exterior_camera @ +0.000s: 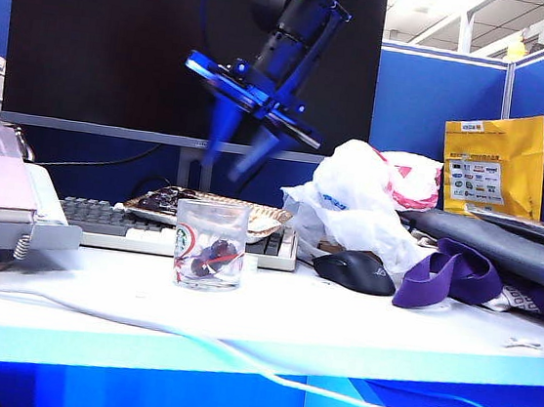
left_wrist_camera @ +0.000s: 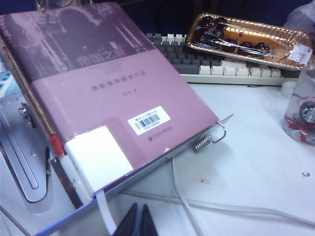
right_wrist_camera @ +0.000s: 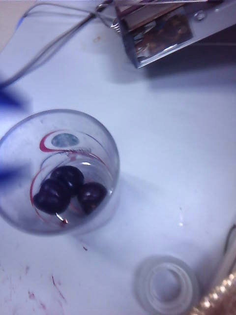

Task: Pick up the cherry on the right side of the glass and put it inside the glass.

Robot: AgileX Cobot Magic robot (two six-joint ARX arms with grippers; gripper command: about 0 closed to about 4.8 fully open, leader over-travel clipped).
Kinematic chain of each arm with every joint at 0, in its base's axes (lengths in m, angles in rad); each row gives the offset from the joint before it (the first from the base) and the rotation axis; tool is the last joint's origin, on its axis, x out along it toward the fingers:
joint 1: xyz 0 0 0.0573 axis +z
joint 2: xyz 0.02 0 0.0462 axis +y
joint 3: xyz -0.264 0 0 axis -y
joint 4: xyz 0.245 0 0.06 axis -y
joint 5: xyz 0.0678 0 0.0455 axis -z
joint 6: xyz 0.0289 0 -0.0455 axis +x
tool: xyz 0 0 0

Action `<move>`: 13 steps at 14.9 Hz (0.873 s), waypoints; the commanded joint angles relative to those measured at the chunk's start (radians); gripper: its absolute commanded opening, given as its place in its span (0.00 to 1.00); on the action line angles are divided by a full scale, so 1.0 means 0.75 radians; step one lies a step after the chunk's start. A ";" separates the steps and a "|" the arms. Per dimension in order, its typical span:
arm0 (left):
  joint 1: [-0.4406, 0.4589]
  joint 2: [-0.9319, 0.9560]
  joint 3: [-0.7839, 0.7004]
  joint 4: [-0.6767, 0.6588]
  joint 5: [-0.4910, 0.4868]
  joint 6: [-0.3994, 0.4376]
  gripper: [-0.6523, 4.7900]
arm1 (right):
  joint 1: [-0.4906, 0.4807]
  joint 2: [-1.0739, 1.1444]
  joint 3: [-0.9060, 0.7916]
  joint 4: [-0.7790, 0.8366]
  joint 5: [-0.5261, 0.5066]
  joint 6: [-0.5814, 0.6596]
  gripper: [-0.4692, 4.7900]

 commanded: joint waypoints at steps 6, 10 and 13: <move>0.001 -0.004 -0.001 -0.016 0.006 0.006 0.11 | -0.082 -0.233 0.640 -0.152 0.273 -0.092 0.09; 0.001 -0.004 -0.001 -0.016 0.005 0.006 0.11 | -0.082 -0.599 0.738 -0.196 0.354 -0.141 0.09; 0.001 -0.004 -0.001 -0.016 0.006 0.006 0.11 | -0.082 -0.902 0.738 -0.199 0.365 -0.145 0.09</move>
